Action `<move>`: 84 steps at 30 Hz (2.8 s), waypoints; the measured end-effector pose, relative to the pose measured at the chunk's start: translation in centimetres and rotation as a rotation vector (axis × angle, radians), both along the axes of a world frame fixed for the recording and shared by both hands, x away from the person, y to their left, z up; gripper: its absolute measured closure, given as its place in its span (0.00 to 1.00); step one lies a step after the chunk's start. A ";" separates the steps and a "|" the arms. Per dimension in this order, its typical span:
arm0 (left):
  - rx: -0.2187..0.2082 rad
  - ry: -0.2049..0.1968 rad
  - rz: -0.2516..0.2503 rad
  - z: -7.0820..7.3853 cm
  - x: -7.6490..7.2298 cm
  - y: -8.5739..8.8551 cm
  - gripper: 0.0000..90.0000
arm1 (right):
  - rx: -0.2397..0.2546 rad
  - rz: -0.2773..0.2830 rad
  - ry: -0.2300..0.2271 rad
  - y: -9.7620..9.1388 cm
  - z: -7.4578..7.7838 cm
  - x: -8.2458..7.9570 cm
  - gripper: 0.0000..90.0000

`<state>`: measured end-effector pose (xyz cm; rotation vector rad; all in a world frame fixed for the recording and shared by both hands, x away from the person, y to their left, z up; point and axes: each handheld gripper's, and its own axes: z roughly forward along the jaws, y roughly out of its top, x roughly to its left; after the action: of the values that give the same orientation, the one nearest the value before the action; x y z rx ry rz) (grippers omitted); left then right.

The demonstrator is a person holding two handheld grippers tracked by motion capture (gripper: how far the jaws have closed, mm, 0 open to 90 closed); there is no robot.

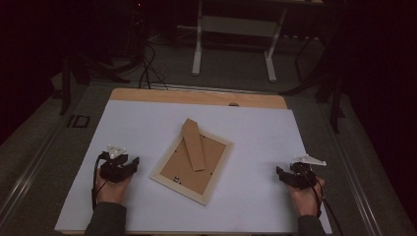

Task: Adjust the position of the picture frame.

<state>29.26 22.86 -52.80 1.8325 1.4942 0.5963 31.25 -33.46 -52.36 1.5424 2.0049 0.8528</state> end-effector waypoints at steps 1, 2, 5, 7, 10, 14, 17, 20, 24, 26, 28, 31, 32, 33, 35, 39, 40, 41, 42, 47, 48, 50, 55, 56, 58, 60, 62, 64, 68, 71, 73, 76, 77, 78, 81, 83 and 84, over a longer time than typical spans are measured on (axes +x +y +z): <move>0.000 0.000 0.000 0.0 0.0 0.0 0.64 | 0.000 0.000 0.000 0.0 0.0 0.0 0.44; -0.016 0.001 -0.033 0.1 0.0 0.0 0.66 | -0.007 0.007 0.002 0.2 0.0 0.0 0.45; -0.007 0.004 -0.053 0.3 0.0 0.0 0.71 | -0.011 0.013 0.004 0.3 0.0 -0.1 0.46; -0.011 0.003 -0.069 0.6 0.0 0.0 0.74 | -0.002 0.017 0.005 0.4 0.1 -0.3 0.49; -0.021 0.001 -0.073 0.7 0.0 0.0 0.74 | 0.002 0.027 0.007 0.5 0.1 -0.4 0.51; -0.039 0.019 -0.080 0.7 0.1 0.1 0.71 | 0.007 0.031 -0.004 1.0 0.5 -0.5 0.49; -0.057 0.016 -0.095 0.9 0.0 0.2 0.71 | -0.002 0.043 -0.006 1.3 0.7 -0.6 0.50; -0.060 0.014 -0.118 0.9 0.0 0.1 0.71 | 0.010 0.081 -0.011 1.7 0.9 -0.6 0.56; -0.074 0.019 -0.144 0.7 0.1 0.0 0.73 | 0.040 0.100 -0.013 2.2 1.2 -0.7 0.57; -0.071 0.023 -0.155 0.6 0.1 -0.1 0.74 | 0.031 0.108 -0.015 2.5 1.5 -0.8 0.60; -0.068 0.025 -0.156 0.6 0.1 -0.2 0.75 | 0.030 0.116 -0.019 2.9 1.7 -0.9 0.65; -0.048 0.037 -0.184 0.4 0.2 -0.5 0.77 | 0.034 0.122 -0.022 3.4 2.1 -1.0 0.73; -0.046 0.040 -0.183 0.3 0.2 -0.6 0.77 | 0.036 0.125 -0.023 3.7 2.3 -1.0 0.75; -0.040 0.043 -0.189 0.3 0.2 -0.7 0.78 | 0.037 0.125 -0.022 3.9 2.4 -1.0 0.78; -0.049 0.054 -0.204 0.2 0.3 -0.8 0.79 | 0.031 0.131 -0.025 4.5 2.5 -1.1 0.83; -0.045 0.055 -0.217 0.1 0.2 -1.0 0.83 | 0.032 0.142 -0.039 5.5 2.6 -1.0 0.96; -0.045 0.055 -0.217 0.1 0.2 -1.0 0.83 | 0.032 0.142 -0.039 5.5 2.6 -1.0 0.96; -0.077 0.060 -0.230 0.2 0.3 -0.9 0.85 | 0.043 0.149 -0.053 5.8 2.6 -1.1 1.00; -0.077 0.060 -0.230 0.2 0.3 -0.9 0.86 | 0.044 0.151 -0.056 6.0 2.6 -1.1 1.00; -0.110 0.044 -0.244 0.5 0.1 -1.0 0.96 | 0.036 0.162 -0.065 6.7 2.7 -1.0 1.00; -0.099 0.043 -0.247 0.4 0.1 -1.0 0.99 | 0.042 0.170 -0.063 7.1 2.8 -0.8 1.00; -0.099 0.053 -0.240 0.4 0.2 -0.9 1.00 | 0.041 0.173 -0.065 7.5 2.9 -0.7 1.00; -0.092 0.060 -0.241 0.3 0.3 -0.9 1.00 | 0.030 0.181 -0.068 8.8 2.7 -0.1 1.00; -0.090 0.059 -0.242 0.3 0.3 -0.9 1.00 | 0.030 0.184 -0.062 9.1 2.6 0.0 1.00; -0.087 0.057 -0.246 0.3 0.3 -0.9 1.00 | 0.028 0.190 -0.060 9.3 2.5 0.1 1.00; -0.106 0.068 -0.260 0.2 0.4 -1.0 1.00 | 0.048 0.203 -0.048 9.8 2.4 0.4 1.00; -0.112 0.076 -0.270 0.2 0.4 -1.1 1.00 | 0.045 0.219 -0.034 10.8 2.2 0.7 1.00; -0.097 0.080 -0.280 0.1 0.4 -1.3 1.00 | 0.032 0.233 -0.032 11.4 2.2 1.0 1.00; -0.063 0.082 -0.288 -0.1 0.4 -1.9 1.00 | 0.018 0.247 -0.018 12.4 2.0 1.3 1.00; -0.051 0.092 -0.292 -0.2 0.4 -2.1 1.00 | 0.024 0.253 -0.004 12.9 1.7 1.5 1.00; -0.039 0.099 -0.297 -0.3 0.4 -2.3 1.00 | 0.020 0.263 0.009 13.8 1.2 1.7 1.00; -0.009 0.109 -0.303 -0.6 0.4 -2.6 1.00 | 0.020 0.271 0.029 14.5 0.6 1.9 1.00; -0.010 0.107 -0.306 -0.6 0.4 -2.6 1.00 | 0.026 0.275 0.040 14.7 0.4 2.0 1.00; -0.012 0.108 -0.310 -0.6 0.4 -2.6 1.00 | 0.040 0.277 0.051 14.9 0.2 2.1 1.00; -0.014 0.106 -0.311 -0.7 0.4 -2.6 1.00 | 0.053 0.275 0.064 15.3 -0.1 2.4 1.00; -0.014 0.105 -0.312 -0.7 0.4 -2.6 1.00 | 0.055 0.272 0.071 15.5 -0.2 2.5 1.00; -0.015 0.106 -0.313 -0.7 0.4 -2.6 1.00 | 0.054 0.271 0.074 15.6 -0.3 2.5 1.00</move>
<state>29.69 20.27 -53.48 2.0583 1.2366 0.3403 33.77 -17.84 -52.63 1.3671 2.2990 0.9726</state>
